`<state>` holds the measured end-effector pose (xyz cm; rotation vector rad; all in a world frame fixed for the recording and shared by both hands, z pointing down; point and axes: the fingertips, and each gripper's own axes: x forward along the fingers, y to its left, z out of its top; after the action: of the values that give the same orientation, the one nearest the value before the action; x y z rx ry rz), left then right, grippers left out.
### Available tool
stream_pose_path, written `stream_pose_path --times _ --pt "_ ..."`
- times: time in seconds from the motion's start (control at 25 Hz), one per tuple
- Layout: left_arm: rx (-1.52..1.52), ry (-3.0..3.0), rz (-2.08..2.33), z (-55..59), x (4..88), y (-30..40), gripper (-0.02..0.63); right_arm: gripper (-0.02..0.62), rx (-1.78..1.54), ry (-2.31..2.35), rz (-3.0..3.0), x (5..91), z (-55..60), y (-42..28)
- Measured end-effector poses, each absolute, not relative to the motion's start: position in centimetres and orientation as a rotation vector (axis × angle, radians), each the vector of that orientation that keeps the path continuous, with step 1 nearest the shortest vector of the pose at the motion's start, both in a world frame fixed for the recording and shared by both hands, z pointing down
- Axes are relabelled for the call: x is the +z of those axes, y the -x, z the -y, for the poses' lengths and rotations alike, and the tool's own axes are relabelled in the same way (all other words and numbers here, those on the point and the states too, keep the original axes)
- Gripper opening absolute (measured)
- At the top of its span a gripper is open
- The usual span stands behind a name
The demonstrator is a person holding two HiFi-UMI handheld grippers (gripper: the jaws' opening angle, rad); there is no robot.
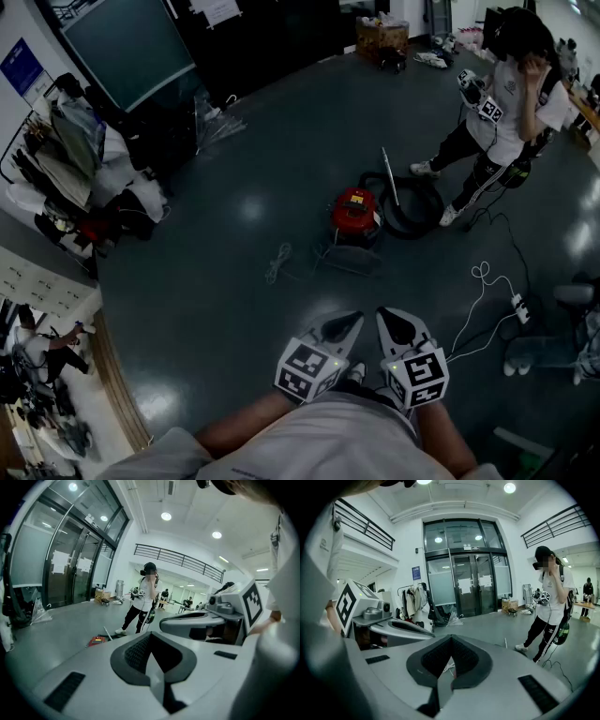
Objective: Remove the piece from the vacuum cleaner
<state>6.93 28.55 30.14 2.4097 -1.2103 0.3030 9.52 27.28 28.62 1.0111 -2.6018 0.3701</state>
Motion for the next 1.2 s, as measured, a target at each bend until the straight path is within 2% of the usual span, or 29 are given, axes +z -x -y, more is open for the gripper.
stream_pose_path --times 0.72,1.2 --pt "0.304 -2.4 1.237 -27.8 30.3 -9.0 0.006 0.017 0.423 -0.941 2.69 28.0 -26.6 -11.3" --pt "0.365 -2.42 1.242 -19.1 33.7 -3.8 0.006 0.017 0.462 -0.991 2.674 31.1 -18.4 -9.2"
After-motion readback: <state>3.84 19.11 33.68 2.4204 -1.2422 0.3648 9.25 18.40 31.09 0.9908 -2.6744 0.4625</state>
